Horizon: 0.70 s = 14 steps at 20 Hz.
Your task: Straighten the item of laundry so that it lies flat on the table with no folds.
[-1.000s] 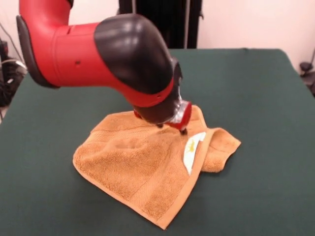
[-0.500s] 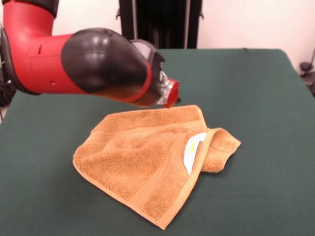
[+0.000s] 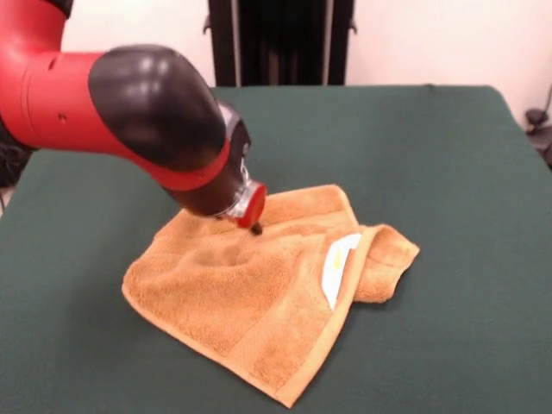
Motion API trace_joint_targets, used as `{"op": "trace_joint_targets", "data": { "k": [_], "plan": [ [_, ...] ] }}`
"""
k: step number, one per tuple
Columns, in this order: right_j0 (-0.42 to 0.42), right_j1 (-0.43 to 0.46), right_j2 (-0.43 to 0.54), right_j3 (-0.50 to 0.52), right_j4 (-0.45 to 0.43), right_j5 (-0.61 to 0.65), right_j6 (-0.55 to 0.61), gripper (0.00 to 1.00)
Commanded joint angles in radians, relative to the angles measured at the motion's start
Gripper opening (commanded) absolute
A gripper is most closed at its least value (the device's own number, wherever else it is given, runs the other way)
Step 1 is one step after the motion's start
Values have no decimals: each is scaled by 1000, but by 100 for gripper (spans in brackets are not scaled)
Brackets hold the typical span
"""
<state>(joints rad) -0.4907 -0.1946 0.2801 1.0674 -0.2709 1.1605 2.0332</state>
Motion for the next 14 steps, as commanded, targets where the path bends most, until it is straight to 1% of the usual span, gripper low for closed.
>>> {"op": "trace_joint_targets", "data": {
  "k": [1, 8, 14],
  "plan": [
    [24, -136, 26, 120, -26, -303, 45, 100],
    [39, -169, 26, 109, -7, -350, 46, 100],
    [53, -116, 16, 46, -13, -316, 19, 100]
  ]
}}
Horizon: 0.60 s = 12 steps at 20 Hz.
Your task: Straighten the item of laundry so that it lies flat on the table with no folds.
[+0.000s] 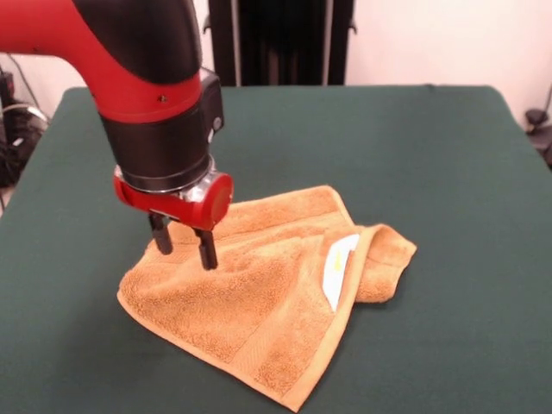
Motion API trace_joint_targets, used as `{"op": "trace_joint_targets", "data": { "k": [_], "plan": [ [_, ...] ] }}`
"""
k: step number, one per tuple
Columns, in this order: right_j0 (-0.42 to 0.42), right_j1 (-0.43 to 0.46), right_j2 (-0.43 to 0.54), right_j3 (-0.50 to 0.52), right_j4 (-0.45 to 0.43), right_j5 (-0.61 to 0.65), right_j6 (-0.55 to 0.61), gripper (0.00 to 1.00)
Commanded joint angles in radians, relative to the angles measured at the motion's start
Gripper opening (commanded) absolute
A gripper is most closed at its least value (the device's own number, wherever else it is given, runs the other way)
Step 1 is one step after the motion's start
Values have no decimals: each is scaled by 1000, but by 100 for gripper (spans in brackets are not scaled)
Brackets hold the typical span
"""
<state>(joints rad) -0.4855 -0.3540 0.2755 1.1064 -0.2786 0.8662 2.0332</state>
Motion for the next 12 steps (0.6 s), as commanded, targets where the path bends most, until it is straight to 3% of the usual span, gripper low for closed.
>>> {"op": "trace_joint_targets", "data": {
  "k": [1, 12],
  "plan": [
    [49, 49, 19, 0, -5, -19, 25, 100],
    [43, 121, 41, -44, -22, -116, 5, 100]
  ]
}}
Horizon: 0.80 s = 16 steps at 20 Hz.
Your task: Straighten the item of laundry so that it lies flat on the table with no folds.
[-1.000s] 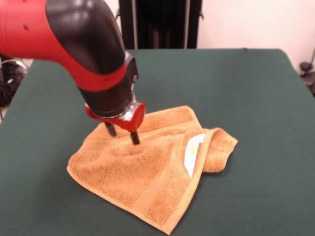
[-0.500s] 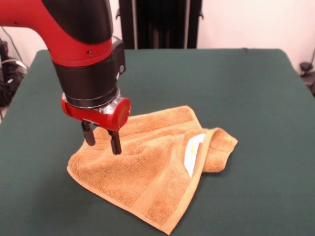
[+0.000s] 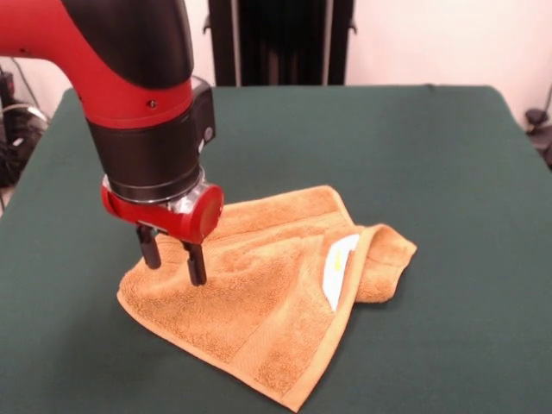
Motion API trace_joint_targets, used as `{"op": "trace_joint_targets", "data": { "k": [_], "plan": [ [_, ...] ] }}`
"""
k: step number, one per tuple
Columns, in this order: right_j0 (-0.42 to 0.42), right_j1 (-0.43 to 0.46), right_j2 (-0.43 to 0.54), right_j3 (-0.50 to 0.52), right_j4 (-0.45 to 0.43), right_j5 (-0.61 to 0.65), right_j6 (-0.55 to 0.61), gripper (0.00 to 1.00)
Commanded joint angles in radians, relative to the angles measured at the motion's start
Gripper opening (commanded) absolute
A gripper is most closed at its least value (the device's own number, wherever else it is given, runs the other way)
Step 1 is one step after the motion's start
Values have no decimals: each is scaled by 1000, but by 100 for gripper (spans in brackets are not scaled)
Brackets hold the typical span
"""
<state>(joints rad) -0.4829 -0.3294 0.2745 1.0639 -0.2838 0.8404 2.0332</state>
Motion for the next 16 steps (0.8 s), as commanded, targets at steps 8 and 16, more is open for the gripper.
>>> {"op": "trace_joint_targets", "data": {
  "k": [8, 16],
  "plan": [
    [31, 106, 65, 65, 43, -94, 41, 100],
    [12, 164, 75, 83, 112, 30, 15, 100]
  ]
}}
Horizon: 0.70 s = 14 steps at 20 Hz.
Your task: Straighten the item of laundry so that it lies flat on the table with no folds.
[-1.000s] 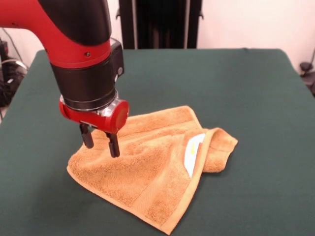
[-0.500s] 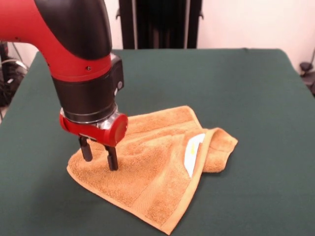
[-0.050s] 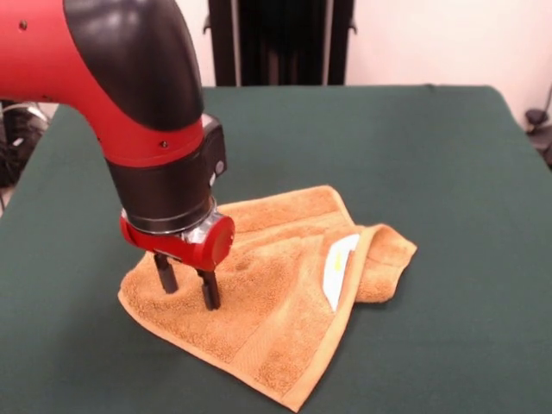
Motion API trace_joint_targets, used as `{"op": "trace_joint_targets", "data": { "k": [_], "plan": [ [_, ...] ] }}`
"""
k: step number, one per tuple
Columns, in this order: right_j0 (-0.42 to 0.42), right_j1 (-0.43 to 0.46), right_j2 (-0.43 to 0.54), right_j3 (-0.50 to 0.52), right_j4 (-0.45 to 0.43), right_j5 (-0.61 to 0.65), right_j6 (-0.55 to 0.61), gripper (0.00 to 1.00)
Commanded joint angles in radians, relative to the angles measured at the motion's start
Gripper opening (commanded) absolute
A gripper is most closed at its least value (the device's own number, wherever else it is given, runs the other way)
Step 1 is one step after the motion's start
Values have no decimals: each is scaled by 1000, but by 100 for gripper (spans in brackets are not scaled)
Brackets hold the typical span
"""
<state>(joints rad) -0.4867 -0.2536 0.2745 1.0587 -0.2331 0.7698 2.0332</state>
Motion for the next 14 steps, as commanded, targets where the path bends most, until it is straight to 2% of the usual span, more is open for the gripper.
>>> {"op": "trace_joint_targets", "data": {
  "k": [1, 4, 6, 14],
  "plan": [
    [18, 92, 71, 93, 63, 99, 12, 100],
    [14, 119, 74, 87, 80, 139, -9, 100],
    [25, 142, 55, 58, 89, 233, -15, 100],
    [49, 186, 5, -22, 62, 348, -42, 100]
  ]
}}
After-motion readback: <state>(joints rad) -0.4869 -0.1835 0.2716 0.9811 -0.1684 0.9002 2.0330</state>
